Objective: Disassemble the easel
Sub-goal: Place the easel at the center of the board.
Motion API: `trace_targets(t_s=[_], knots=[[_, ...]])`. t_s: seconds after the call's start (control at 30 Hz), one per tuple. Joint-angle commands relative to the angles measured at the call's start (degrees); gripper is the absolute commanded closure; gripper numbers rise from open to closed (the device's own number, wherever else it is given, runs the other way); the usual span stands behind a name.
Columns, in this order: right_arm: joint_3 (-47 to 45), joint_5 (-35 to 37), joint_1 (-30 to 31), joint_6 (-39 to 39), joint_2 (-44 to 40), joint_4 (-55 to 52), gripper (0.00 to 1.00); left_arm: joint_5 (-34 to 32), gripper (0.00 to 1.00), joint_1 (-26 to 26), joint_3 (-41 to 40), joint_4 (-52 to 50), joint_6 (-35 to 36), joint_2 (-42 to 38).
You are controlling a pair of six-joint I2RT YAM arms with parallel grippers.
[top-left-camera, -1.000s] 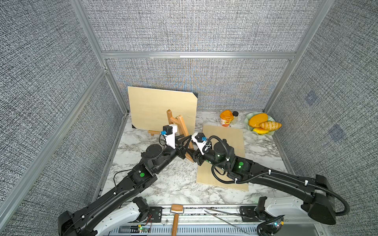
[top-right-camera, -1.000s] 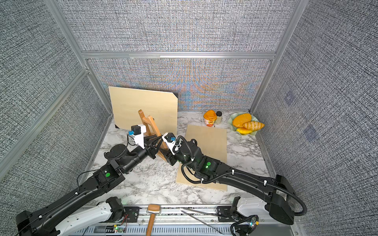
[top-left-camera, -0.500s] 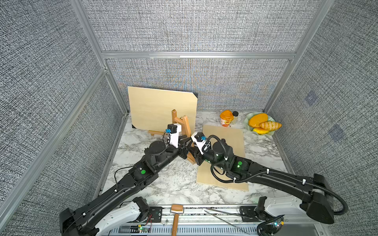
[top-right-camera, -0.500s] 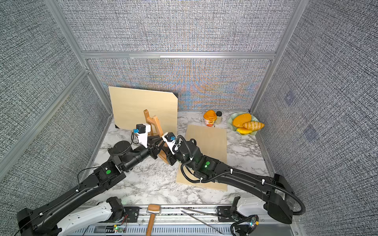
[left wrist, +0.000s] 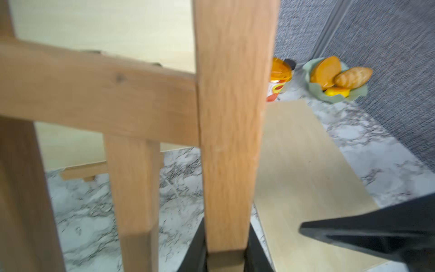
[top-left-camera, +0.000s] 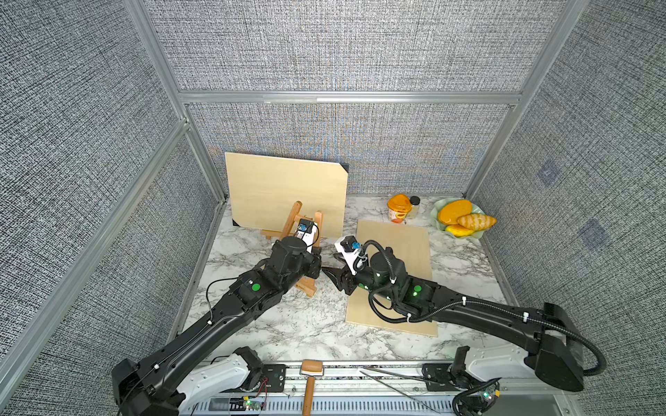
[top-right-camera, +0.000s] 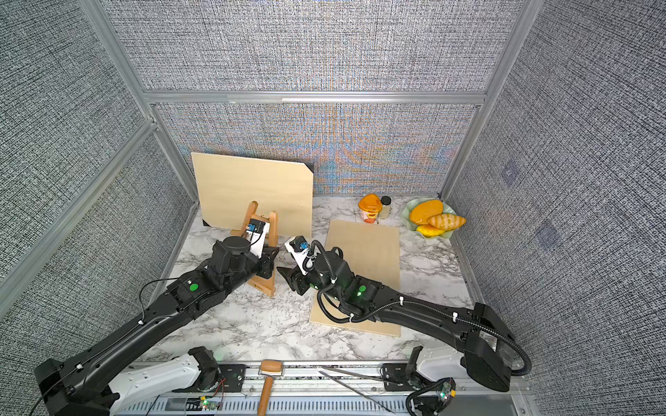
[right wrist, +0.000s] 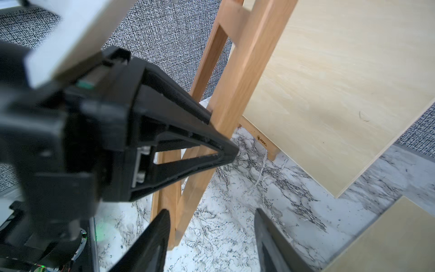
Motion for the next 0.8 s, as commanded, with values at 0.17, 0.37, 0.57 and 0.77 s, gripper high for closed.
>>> trace_targets(t_s=[0.17,0.37,0.57,0.77], knots=[[-3.5,-0.1,-2.9,7.0,-2.5,0.1,0.41,-0.1,1.0,5.8,4.3,-14.6,0.9,5.8],[-6.8,1.9,-6.9,11.1,-7.0,-3.6,0.41,3.7,1.0,7.3,5.2,-16.9,-1.7,9.5],[-7.7,1.0,-10.5,14.2,-8.9,-10.5,0.41,5.7,1.0,7.3,5.1,-18.8,-6.8,14.1],[-9.5,0.4,-12.8,16.6,-10.7,-12.5,0.41,3.1,1.0,8.6,4.7,-22.7,-6.6,17.6]])
